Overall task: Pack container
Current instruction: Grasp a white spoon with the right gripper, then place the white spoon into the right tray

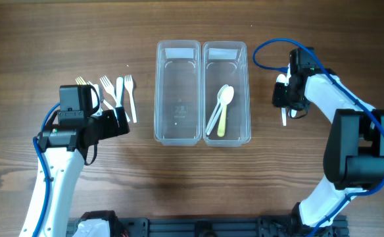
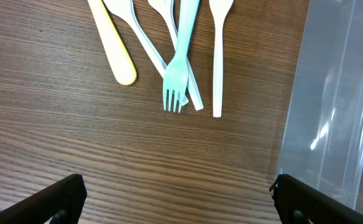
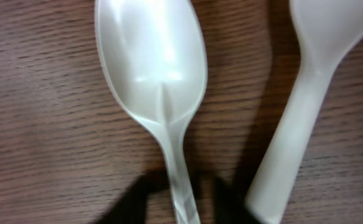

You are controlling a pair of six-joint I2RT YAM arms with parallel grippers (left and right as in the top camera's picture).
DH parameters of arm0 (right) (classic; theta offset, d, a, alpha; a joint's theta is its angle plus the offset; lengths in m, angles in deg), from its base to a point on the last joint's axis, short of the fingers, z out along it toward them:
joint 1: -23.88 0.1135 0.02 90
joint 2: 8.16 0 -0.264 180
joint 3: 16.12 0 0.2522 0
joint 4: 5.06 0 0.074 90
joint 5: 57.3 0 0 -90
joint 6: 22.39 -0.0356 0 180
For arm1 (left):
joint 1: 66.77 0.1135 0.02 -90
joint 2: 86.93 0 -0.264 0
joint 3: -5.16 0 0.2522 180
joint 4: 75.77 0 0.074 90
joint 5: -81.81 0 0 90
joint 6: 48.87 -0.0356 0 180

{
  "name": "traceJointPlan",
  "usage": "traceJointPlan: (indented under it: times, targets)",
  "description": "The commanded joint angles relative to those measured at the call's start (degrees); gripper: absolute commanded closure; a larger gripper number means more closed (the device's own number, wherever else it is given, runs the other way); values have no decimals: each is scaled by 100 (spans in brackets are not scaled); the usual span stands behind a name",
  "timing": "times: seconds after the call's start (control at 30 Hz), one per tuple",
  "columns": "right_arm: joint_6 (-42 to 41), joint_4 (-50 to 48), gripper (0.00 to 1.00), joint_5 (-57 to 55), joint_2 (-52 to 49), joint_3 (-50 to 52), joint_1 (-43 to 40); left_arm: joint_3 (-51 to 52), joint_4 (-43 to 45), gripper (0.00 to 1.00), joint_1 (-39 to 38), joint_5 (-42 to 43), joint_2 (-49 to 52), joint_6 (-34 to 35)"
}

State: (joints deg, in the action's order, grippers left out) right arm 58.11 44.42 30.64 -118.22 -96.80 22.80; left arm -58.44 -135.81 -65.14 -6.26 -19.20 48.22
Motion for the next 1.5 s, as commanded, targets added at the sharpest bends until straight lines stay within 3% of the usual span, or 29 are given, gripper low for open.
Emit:
traceJointPlan:
  times: [0.0, 0.17, 0.47, 0.6, 0.8, 1.03, 1.1, 1.17, 1.37, 1.47]
  targets:
    - [-127, 55, 91, -50, -201, -7, -13, -127, 15, 0, 15, -31, 22, -90]
    - [-278, 372, 96, -46, 129, -127, -11, -127, 15, 0, 15, -31, 22, -90]
    - [-901, 566, 96, 1307, 2927, -446, 297, -127, 15, 0, 15, -31, 22, -90]
    - [-1285, 570, 95, 1394, 3552, -444, 870, -127, 15, 0, 15, -31, 22, -90]
    - [-1757, 240, 96, 1128, 2892, -120, 1969, -127, 15, 0, 15, -31, 22, -90]
    - [-1934, -391, 95, 1084, 946, -9, 2487, -127, 15, 0, 15, -31, 22, -90]
    - [-1886, -487, 81, 1246, 680, -15, 2527, -127, 13, 0, 15, -31, 22, -90]
    - [-1735, -487, 73, 1298, 730, -42, 2529, -127, 15, 0, 15, -33, 22, -90]
    - [-1276, -358, 66, 1344, 1991, -299, 2474, -127, 15, 0, 15, -31, 22, -90]
    - [-1250, -337, 61, 393, 2911, -332, 2232, -127, 15, 0, 15, -31, 22, -90]
